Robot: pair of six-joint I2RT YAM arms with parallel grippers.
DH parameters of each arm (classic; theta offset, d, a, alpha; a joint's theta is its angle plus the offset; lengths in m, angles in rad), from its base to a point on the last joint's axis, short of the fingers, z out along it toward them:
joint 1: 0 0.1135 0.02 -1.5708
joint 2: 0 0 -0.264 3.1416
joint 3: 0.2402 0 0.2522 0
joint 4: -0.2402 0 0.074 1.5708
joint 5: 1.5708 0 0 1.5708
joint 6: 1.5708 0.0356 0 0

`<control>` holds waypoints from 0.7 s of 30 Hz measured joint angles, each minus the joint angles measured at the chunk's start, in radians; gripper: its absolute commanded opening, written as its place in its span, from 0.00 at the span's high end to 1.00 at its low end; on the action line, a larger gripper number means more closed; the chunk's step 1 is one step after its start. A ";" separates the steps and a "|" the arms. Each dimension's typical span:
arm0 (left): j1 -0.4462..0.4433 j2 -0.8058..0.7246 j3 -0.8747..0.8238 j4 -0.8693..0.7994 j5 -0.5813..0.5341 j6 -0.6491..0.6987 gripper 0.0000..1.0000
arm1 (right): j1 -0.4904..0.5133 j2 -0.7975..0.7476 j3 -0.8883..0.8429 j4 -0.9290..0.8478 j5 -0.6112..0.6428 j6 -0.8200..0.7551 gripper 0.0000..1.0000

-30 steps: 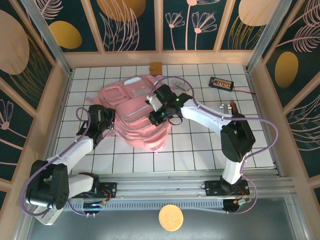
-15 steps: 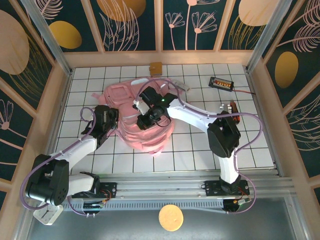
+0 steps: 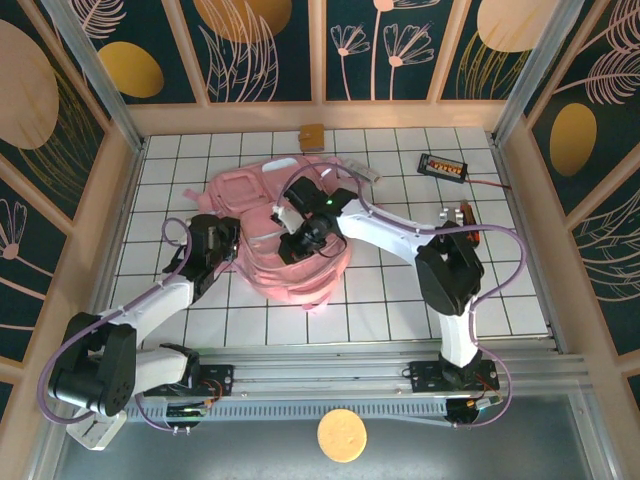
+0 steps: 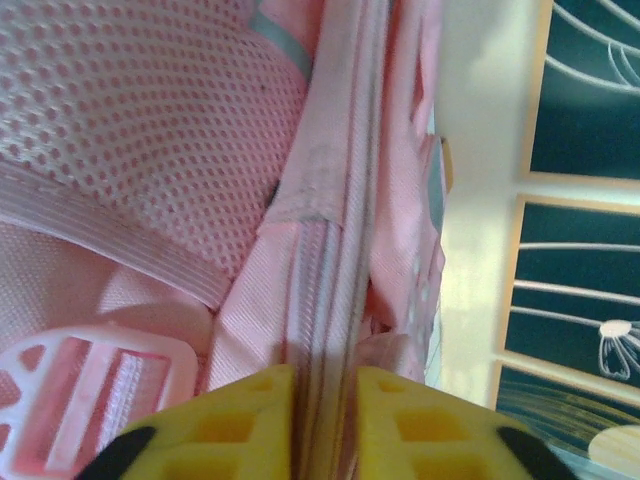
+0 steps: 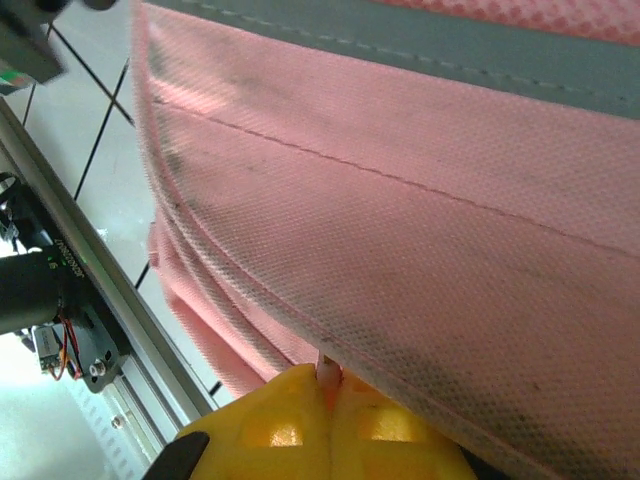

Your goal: Pack the student bag

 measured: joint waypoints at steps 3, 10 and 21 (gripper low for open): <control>-0.003 0.000 0.054 -0.060 0.073 0.073 0.64 | -0.042 -0.018 -0.029 0.007 -0.009 -0.005 1.00; 0.001 0.017 0.166 -0.220 0.262 0.285 0.16 | -0.157 -0.088 -0.122 0.029 -0.003 -0.030 1.00; 0.114 0.482 0.803 -0.638 0.448 1.014 0.17 | -0.199 -0.150 -0.181 0.029 0.032 -0.048 1.00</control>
